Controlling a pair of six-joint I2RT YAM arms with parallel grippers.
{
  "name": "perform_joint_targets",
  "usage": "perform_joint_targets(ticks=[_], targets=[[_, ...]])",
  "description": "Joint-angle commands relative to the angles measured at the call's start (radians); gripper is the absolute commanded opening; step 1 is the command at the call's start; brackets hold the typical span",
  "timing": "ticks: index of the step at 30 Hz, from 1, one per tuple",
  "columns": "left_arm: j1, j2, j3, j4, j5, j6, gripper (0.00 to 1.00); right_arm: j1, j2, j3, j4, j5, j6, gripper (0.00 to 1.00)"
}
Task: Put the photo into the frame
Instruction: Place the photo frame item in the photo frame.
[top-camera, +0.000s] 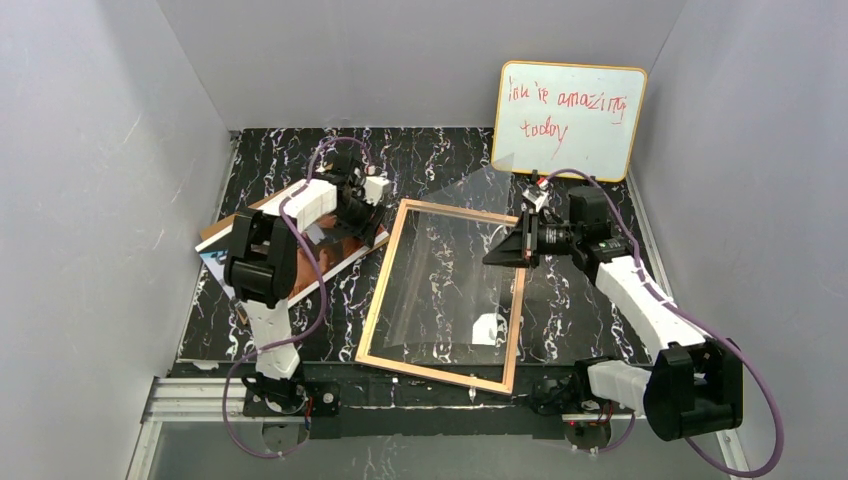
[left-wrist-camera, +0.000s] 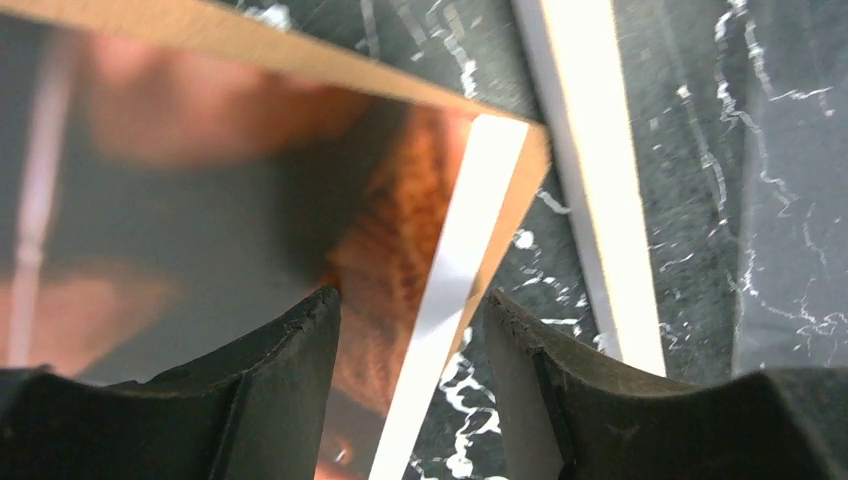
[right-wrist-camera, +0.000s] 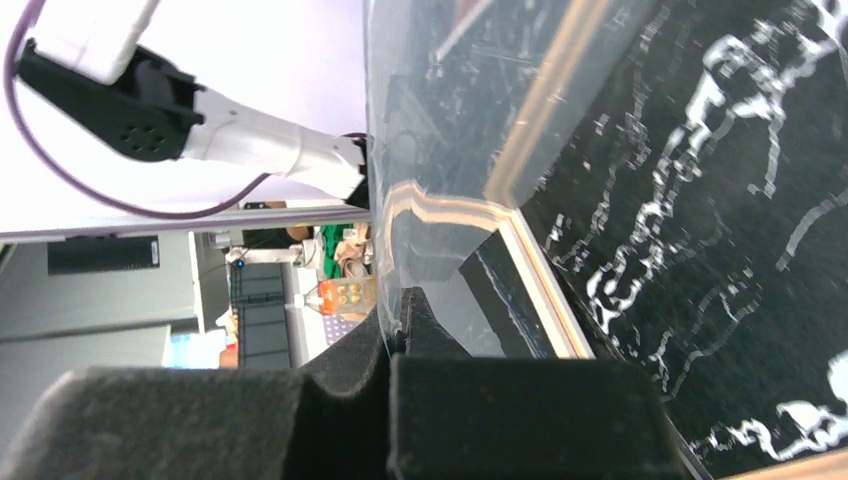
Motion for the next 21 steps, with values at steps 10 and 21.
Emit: perform_joint_targets(ticks=[10, 21], targets=[[0.14, -0.059, 0.009, -0.142, 0.047, -0.028, 0.54, 0.089, -0.09, 0.105, 0.239, -0.097, 0.165, 0.01], [0.128, -0.031, -0.074, -0.087, 0.052, -0.037, 0.54, 0.087, -0.005, -0.18, 0.019, 0.07, -0.172, 0.01]])
